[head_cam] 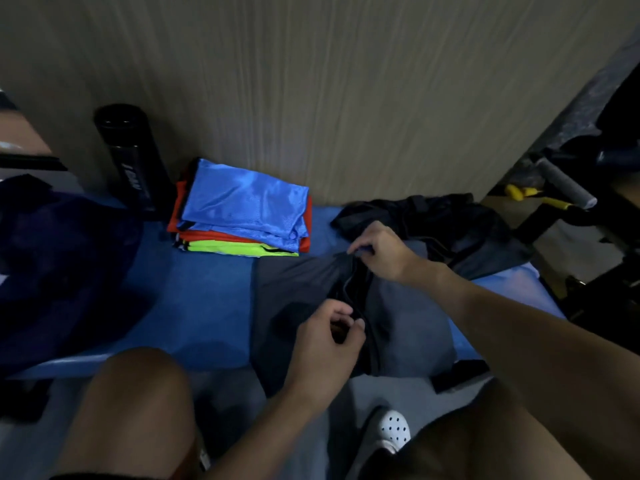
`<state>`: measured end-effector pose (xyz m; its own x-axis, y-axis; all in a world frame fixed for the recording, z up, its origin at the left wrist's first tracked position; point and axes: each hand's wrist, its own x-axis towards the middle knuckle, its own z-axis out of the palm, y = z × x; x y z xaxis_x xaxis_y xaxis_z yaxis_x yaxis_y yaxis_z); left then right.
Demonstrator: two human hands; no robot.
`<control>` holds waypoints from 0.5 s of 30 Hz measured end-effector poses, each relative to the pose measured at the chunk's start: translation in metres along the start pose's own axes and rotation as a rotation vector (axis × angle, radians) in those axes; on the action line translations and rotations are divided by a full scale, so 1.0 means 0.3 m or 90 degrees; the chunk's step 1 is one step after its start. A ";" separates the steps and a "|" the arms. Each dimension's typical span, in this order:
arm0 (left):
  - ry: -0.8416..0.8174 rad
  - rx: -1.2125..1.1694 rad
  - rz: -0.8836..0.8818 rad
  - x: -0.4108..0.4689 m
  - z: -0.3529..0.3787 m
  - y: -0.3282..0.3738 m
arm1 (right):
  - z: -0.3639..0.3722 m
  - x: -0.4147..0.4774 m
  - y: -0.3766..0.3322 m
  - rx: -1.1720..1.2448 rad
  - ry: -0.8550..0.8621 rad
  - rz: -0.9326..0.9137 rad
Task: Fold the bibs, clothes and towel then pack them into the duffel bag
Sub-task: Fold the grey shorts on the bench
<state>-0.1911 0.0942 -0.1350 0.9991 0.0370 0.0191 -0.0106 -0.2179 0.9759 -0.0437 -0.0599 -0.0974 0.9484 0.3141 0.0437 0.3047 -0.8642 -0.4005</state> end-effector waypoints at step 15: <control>-0.225 0.730 0.168 0.107 0.004 -0.122 | 0.039 -0.336 0.075 -0.050 0.143 0.264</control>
<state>-0.1585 0.1022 -0.1703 0.9297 -0.3652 -0.0474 -0.3503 -0.9167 0.1923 -0.1335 -0.1064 -0.1215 0.9843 -0.1489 0.0946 -0.1062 -0.9283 -0.3564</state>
